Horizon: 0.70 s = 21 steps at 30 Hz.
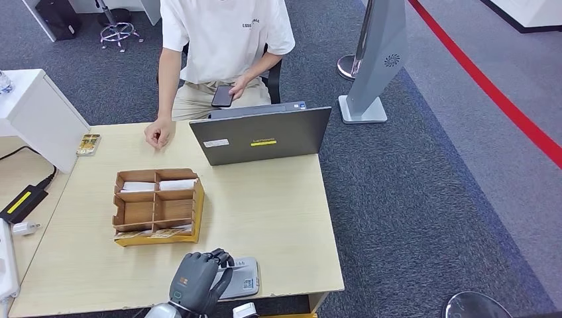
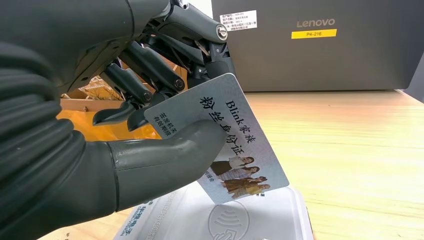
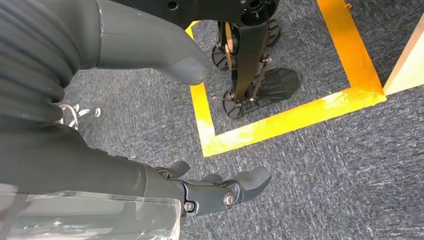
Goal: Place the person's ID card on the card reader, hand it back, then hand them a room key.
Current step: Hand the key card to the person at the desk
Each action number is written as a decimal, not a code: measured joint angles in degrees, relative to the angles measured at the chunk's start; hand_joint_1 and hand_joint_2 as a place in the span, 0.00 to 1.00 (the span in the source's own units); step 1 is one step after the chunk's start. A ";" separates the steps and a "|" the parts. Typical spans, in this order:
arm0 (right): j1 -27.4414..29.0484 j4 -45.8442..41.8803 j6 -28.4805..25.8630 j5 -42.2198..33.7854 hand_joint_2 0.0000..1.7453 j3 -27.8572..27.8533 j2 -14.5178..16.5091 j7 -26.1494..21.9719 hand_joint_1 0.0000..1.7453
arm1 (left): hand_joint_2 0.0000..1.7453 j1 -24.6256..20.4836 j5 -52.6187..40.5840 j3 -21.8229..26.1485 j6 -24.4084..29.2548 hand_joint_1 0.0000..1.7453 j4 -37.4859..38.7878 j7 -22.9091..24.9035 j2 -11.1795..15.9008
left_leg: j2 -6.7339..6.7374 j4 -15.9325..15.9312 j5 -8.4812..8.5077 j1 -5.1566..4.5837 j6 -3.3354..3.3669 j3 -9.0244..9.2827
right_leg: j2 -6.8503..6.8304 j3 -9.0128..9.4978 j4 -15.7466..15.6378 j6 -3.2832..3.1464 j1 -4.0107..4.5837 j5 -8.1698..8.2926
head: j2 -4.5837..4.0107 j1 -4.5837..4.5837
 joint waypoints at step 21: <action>-0.33 0.00 1.82 4.35 1.00 0.01 0.02 -0.96 0.00 | 1.00 -13.65 -17.60 16.50 4.48 1.00 -7.61 4.21 -2.91 | -0.08 0.03 0.21 0.01 0.00 -0.05 | -0.11 -0.05 0.13 -0.03 0.01 0.14 | 0.00 0.01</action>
